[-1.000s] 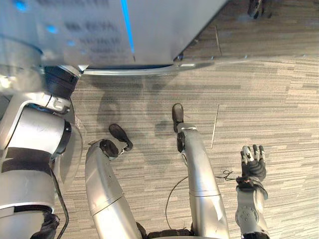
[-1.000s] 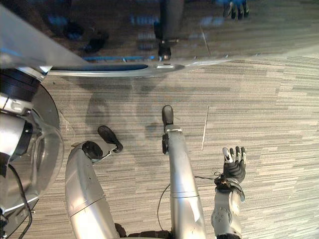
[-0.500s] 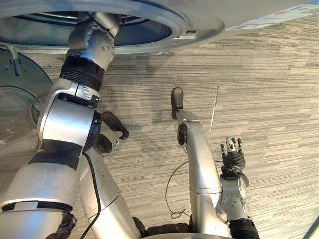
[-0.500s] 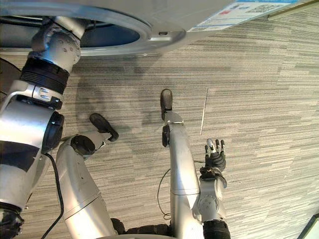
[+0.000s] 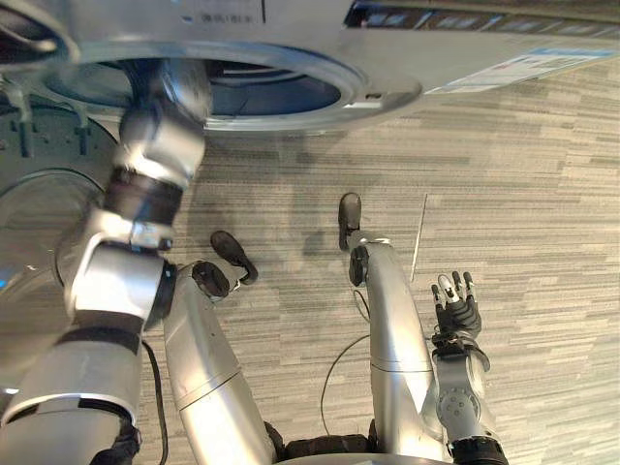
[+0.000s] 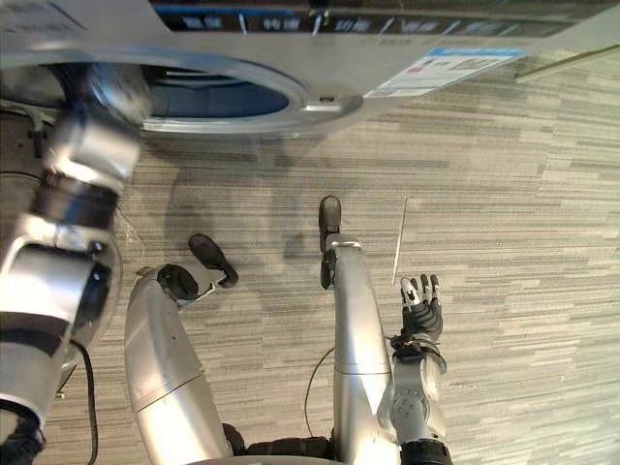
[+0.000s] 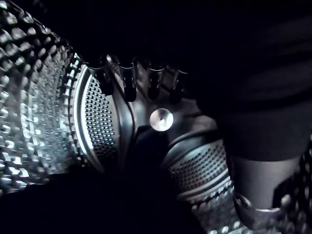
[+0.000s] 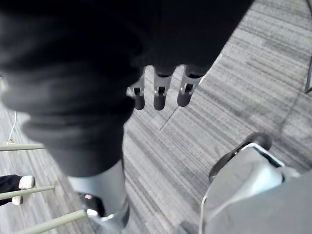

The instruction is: Pick up the laundry basket with both hands and put the clothes into the washing machine.

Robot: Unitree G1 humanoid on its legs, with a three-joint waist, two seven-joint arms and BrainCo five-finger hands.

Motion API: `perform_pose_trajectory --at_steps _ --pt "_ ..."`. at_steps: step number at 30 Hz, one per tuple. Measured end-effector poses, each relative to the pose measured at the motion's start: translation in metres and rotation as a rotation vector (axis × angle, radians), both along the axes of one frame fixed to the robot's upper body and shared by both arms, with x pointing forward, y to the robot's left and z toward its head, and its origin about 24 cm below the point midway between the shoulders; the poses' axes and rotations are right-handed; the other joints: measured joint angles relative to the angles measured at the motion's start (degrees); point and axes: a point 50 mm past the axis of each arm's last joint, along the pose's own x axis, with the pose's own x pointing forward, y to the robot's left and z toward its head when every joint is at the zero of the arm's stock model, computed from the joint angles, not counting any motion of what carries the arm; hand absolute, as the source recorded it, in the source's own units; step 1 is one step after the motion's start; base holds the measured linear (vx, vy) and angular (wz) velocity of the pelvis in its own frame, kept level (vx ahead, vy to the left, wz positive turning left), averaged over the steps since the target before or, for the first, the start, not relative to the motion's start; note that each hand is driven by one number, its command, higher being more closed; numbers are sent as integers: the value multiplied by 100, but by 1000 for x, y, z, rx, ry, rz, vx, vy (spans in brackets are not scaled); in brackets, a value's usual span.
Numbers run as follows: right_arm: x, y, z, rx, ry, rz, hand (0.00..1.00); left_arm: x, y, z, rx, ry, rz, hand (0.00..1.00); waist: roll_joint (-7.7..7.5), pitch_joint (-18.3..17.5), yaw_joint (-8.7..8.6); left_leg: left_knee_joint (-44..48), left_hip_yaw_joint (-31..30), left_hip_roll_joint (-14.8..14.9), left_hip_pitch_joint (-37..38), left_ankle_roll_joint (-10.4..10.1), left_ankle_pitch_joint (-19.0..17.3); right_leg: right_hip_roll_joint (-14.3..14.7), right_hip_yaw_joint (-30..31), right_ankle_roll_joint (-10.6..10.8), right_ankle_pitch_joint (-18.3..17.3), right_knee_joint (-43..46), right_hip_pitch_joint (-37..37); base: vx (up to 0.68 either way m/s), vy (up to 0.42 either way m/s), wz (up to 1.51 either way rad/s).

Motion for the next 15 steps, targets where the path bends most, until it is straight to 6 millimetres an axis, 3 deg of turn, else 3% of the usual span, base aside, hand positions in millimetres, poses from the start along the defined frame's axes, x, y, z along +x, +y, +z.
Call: perform_pose_trajectory --at_steps 2,3,4,8,12,15 --pt "0 -3 2 -2 -5 -15 0 -12 -10 -65 -133 187 -23 0 42 -21 69 -374 58 -156 542 -57 135 -59 -47 -73 -23 -151 487 34 -83 27" --pt "0 -4 3 0 -4 -21 0 -16 -11 -80 -173 228 -27 0 43 -21 82 -453 57 -191 689 -85 153 -80 -64 -92 -45 -176 613 81 -108 26" --pt "0 -5 4 3 -2 -34 0 -26 -13 -107 -252 310 -33 0 57 -28 95 -593 67 -216 992 -121 173 -107 -100 -106 -112 -229 895 104 -102 22" --pt "-7 -22 -2 -17 49 -99 0 -62 -33 -179 -480 541 -96 0 275 -186 214 -1213 150 -427 2121 -227 255 -179 -152 -148 -248 -521 1906 118 -73 17" --pt "-29 -26 -46 -4 272 -101 0 -117 -42 -257 -703 830 -71 0 614 -928 222 -2090 274 -696 3312 -273 412 -329 -270 -118 -305 -1083 3007 190 -37 17" --pt "-53 -22 -81 36 461 -95 0 -153 -36 -296 -846 973 21 0 670 -1333 231 -2660 347 -824 3983 -306 522 -359 -327 -111 -305 -1502 3653 190 -17 12"
